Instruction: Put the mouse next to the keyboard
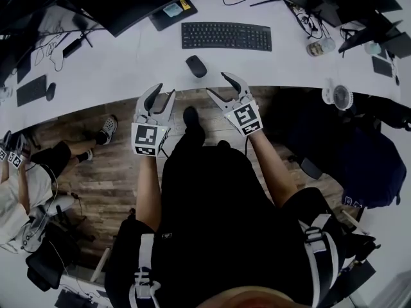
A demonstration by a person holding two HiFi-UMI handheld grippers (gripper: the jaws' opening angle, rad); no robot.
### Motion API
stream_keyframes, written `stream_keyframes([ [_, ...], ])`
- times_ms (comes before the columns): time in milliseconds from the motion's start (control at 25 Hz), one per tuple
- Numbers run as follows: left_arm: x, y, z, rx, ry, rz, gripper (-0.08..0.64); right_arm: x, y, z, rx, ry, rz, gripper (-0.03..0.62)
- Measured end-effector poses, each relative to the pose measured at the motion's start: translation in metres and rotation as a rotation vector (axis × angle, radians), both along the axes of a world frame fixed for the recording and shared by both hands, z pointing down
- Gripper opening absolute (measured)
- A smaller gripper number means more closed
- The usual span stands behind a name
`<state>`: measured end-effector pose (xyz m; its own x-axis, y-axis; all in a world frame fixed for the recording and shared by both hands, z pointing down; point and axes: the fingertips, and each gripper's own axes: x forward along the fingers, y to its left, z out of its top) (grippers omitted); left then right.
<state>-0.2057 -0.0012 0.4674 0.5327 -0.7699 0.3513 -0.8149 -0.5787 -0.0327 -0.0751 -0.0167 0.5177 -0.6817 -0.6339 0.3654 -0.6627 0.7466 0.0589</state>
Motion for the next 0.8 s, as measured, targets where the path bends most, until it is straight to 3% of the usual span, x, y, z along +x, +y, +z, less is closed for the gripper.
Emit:
stream_keyframes([
  [800,-0.011,-0.057,0.014,-0.022,-0.009,0.168,0.152,-0.029,-0.045,0.017,-0.024,0.033,0.107,0.284],
])
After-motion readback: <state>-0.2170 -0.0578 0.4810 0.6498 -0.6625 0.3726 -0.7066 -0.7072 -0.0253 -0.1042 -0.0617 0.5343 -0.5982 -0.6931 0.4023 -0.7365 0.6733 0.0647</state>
